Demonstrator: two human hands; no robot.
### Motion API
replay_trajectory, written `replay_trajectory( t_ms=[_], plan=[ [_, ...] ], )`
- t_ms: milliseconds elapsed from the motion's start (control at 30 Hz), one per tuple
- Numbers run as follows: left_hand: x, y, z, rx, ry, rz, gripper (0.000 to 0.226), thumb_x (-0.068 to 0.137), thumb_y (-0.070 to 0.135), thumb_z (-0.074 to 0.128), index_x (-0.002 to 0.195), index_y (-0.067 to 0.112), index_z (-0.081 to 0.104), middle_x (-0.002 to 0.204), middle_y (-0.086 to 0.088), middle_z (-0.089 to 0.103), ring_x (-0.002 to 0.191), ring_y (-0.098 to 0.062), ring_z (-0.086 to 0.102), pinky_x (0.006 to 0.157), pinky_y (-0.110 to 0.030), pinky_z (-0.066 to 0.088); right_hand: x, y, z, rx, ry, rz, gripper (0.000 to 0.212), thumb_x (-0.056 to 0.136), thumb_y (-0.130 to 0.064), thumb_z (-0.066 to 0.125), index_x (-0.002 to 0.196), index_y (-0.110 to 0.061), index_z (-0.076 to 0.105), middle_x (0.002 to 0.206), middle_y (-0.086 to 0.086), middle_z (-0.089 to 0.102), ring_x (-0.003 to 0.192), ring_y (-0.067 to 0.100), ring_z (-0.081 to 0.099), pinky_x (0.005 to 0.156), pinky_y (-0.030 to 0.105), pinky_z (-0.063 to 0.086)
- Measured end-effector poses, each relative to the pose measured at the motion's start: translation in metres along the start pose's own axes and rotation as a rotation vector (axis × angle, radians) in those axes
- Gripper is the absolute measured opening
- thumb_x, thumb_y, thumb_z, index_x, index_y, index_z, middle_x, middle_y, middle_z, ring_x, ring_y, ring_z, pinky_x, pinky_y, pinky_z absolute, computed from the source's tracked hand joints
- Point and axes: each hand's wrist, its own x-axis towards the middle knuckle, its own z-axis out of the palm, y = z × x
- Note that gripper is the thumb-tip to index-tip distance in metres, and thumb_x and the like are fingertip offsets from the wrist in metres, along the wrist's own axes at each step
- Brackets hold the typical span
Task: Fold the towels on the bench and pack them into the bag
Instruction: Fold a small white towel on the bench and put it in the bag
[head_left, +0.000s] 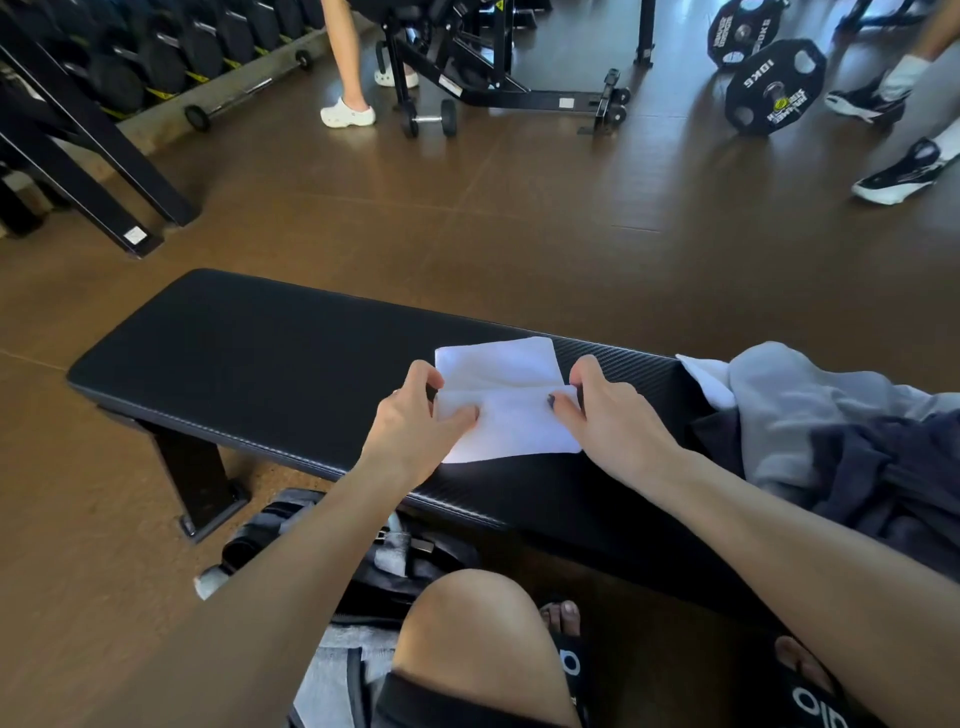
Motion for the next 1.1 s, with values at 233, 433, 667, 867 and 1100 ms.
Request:
replay_trajectory(
  t_ms=[233, 433, 667, 867, 1100],
  plan=[
    [0.002, -0.007, 0.009, 0.572, 0.307, 0.527, 0.044, 0.078, 0.023, 0.078, 0.112, 0.019, 0.05, 0.108, -0.007, 0.045, 0.084, -0.025, 0.045, 0.07, -0.035, 0.05, -0.002, -0.004, 0.001, -0.453, 0.228, -0.393, 0.009, 0.094, -0.015, 0.06, 0.089, -0.011, 0.054, 0.084, 0.004, 0.047, 0.069, 0.028, 0.048, 0.062, 0.039, 0.042],
    [-0.004, -0.01, -0.001, 0.658, 0.082, 0.91, 0.025, 0.088, 0.034, 0.059, 0.104, 0.015, 0.058, 0.106, -0.002, 0.056, 0.09, -0.023, 0.052, 0.077, -0.037, 0.052, -0.012, 0.006, -0.014, -0.562, 0.102, -0.674, 0.031, 0.085, -0.035, 0.048, 0.095, -0.008, 0.061, 0.103, 0.006, 0.057, 0.095, 0.028, 0.053, 0.094, 0.038, 0.04],
    [-0.008, -0.009, -0.002, 0.697, -0.02, 0.652, 0.052, 0.071, 0.032, 0.066, 0.117, 0.015, 0.049, 0.119, 0.002, 0.049, 0.105, -0.023, 0.05, 0.081, -0.032, 0.051, -0.008, 0.005, -0.012, -0.483, 0.087, -0.559, 0.033, 0.079, -0.024, 0.05, 0.105, -0.01, 0.062, 0.096, 0.002, 0.06, 0.085, 0.026, 0.055, 0.093, 0.035, 0.043],
    [-0.012, 0.001, -0.026, 0.197, -0.107, 0.295, 0.017, 0.089, 0.024, 0.056, 0.102, 0.032, 0.049, 0.091, 0.003, 0.06, 0.076, -0.02, 0.055, 0.066, -0.035, 0.048, -0.017, -0.009, -0.024, -0.042, 0.105, -0.289, 0.017, 0.088, -0.025, 0.052, 0.104, -0.019, 0.052, 0.066, -0.009, 0.055, 0.066, 0.018, 0.053, 0.069, 0.037, 0.043],
    [-0.004, -0.01, -0.021, -0.136, -0.143, -0.037, 0.011, 0.096, 0.034, 0.053, 0.105, 0.028, 0.056, 0.101, 0.001, 0.065, 0.093, -0.024, 0.064, 0.09, -0.048, 0.055, -0.01, -0.021, -0.018, 0.317, -0.091, 0.115, 0.022, 0.097, -0.039, 0.04, 0.099, -0.022, 0.054, 0.082, 0.001, 0.065, 0.071, 0.016, 0.058, 0.066, 0.035, 0.046]
  ],
)
